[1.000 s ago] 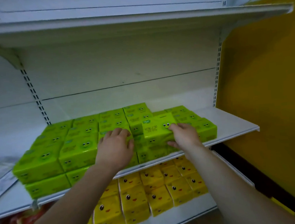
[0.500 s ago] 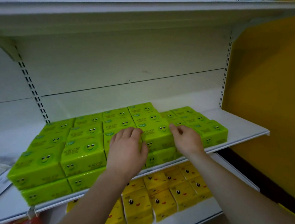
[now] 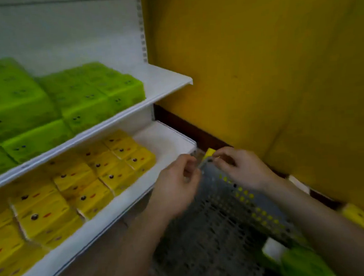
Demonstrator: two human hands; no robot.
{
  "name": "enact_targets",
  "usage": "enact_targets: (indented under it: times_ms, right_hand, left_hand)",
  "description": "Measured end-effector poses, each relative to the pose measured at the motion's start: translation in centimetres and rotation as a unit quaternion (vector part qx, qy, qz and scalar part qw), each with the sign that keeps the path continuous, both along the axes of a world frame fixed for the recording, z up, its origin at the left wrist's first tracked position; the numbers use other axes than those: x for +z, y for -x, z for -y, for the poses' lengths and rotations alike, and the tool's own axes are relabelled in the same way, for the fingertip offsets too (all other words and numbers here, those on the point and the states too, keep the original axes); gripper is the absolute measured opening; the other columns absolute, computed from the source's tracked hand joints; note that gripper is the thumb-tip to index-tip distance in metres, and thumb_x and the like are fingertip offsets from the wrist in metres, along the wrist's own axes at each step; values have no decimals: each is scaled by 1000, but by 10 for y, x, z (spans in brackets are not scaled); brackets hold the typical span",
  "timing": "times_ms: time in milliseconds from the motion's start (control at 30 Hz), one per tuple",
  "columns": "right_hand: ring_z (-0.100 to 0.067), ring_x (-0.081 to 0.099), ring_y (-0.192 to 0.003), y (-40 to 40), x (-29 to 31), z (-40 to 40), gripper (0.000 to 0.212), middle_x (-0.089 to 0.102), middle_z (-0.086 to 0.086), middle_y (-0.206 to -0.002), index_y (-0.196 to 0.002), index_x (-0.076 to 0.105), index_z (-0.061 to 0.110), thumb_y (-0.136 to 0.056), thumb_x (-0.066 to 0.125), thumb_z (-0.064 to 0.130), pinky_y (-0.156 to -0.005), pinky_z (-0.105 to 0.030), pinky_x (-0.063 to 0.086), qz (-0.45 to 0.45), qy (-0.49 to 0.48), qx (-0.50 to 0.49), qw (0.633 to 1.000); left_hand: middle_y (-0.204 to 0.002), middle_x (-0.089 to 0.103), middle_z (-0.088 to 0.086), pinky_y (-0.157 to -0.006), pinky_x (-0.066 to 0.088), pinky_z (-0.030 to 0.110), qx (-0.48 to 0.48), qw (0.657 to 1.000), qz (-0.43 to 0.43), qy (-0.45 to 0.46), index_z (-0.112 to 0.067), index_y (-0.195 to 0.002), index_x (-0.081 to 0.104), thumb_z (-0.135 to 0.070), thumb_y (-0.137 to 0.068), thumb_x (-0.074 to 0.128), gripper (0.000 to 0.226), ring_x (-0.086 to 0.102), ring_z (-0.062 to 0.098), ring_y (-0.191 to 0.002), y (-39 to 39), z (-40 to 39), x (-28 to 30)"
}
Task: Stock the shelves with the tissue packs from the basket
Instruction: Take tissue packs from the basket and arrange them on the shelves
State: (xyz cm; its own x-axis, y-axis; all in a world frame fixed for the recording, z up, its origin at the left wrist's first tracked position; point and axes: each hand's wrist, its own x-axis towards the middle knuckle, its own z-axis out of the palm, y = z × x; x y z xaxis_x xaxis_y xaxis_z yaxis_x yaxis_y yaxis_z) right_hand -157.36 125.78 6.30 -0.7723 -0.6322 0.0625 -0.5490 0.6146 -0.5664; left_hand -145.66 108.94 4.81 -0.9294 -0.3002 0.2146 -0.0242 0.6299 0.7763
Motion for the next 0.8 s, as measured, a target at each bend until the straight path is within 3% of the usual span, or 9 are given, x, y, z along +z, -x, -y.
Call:
enact_targets:
  times_ms: [133, 233, 333, 433, 533, 633, 733, 800]
  right_hand:
    - [-23, 65, -98, -14, -52, -103, 25, 71, -4, -102, -111, 64, 25, -95, 53, 41, -71, -26, 40, 33, -199, -40, 979]
    - [-29, 65, -98, -34, -94, -166, 37, 69, -9, -105, -116, 58, 23, -94, 47, 50, -76, -31, 52, 76, -315, -63, 944]
    - [-33, 60, -111, -59, -129, -206, 68, 59, -10, -125, -141, 38, 22, -86, 57, 57, -87, -42, 52, 108, -434, -83, 891]
    - [-37, 47, -128, -81, -154, -226, 93, 44, -12, -141, -146, 28, 24, -73, 68, 64, -102, -49, 41, 118, -518, -102, 841]
    - [-41, 42, -128, -86, -164, -233, 92, 40, -17, -142, -149, 21, 28, -74, 66, 58, -104, -52, 37, 110, -536, -133, 826]
    - [-36, 49, -122, -84, -158, -227, 75, 48, -11, -136, -143, 30, 25, -78, 62, 45, -99, -50, 43, 64, -517, -144, 841]
    - [-33, 52, -120, -90, -138, -213, 73, 51, -5, -134, -140, 36, 20, -78, 64, 47, -94, -45, 46, -2, -455, -148, 878]
    - [-34, 56, -116, -98, -117, -199, 76, 56, -4, -129, -135, 44, 18, -70, 71, 47, -89, -45, 47, -79, -370, -137, 915]
  left_hand:
    - [-94, 68, -11, -89, 51, 31, -106, 989, 92, -43, -26, -119, 57, -28, -93, 60, 27, 64, 6, -89, 6, -77, -53]
    - [-93, 67, -12, -87, 48, 23, -177, 970, 151, -68, -24, -123, 57, -26, -93, 61, 30, 62, 1, -87, -2, -123, -83]
    - [-94, 66, -11, -88, 49, 24, -221, 950, 202, -87, -22, -126, 56, -26, -94, 59, 32, 61, 2, -90, -10, -152, -104]
    - [-97, 65, -12, -90, 49, 28, -228, 942, 236, -77, -25, -129, 53, -29, -95, 57, 35, 61, 4, -93, -17, -163, -117]
    - [-98, 63, -13, -93, 50, 33, -229, 932, 270, -78, -27, -131, 50, -31, -96, 56, 37, 60, 4, -95, -25, -163, -124]
    - [-100, 63, -13, -95, 50, 33, -208, 931, 285, -89, -26, -131, 51, -32, -96, 56, 35, 61, 5, -98, -28, -158, -126]
    - [-102, 64, -10, -95, 48, 28, -171, 939, 282, -102, -25, -124, 56, -38, -96, 56, 31, 61, 7, -98, -26, -155, -119]
    - [-104, 66, -6, -95, 52, 36, -137, 928, 298, -175, -26, -117, 57, -56, -91, 54, 40, 65, 13, -99, -22, -153, -110]
